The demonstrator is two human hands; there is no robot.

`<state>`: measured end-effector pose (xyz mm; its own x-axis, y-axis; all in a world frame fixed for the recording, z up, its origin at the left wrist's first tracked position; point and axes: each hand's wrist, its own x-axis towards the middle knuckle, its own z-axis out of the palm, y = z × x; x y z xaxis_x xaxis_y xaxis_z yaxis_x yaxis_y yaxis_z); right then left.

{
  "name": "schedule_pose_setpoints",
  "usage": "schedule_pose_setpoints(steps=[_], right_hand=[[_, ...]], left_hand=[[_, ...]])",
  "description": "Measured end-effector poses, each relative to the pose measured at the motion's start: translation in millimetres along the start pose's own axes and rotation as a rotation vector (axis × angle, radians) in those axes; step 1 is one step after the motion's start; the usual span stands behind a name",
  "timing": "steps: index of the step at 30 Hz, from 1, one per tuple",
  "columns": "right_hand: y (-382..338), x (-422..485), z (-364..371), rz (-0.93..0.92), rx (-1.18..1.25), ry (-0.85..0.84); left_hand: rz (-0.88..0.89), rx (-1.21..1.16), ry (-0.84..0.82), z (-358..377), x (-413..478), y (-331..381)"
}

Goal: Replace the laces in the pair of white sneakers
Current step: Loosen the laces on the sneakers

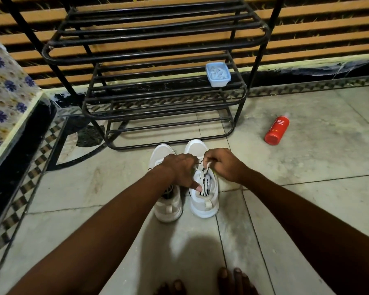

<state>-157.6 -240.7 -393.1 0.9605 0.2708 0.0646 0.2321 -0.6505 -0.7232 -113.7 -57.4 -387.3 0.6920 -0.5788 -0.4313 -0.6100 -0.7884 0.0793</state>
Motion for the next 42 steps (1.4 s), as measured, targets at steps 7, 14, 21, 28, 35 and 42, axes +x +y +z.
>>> schedule_pose_setpoints(steps=[7, 14, 21, 28, 35, 42], right_hand=[[2.5, 8.1, -0.1, -0.099, -0.646, -0.303], [8.2, 4.2, 3.4, 0.459, 0.469, 0.117], [8.2, 2.5, -1.2, -0.012, -0.408, -0.094], [12.4, 0.7, 7.7, 0.406, 0.322, 0.302], [12.1, 5.5, -10.6, 0.479, 0.274, 0.105], [11.9, -0.3, -12.6, 0.142, -0.043, 0.196]], left_hand=[[0.002, 0.011, 0.004, 4.1, 3.4, 0.0], [-0.009, 0.006, 0.004, 4.7, 4.5, -1.1], [-0.009, 0.012, 0.007, 9.9, 5.0, -0.1], [-0.015, -0.013, 0.005, 7.7, 4.5, -0.6], [0.005, -0.008, -0.007, 7.1, 1.9, -1.3], [0.007, -0.022, 0.000, 8.7, 4.0, -3.8]])
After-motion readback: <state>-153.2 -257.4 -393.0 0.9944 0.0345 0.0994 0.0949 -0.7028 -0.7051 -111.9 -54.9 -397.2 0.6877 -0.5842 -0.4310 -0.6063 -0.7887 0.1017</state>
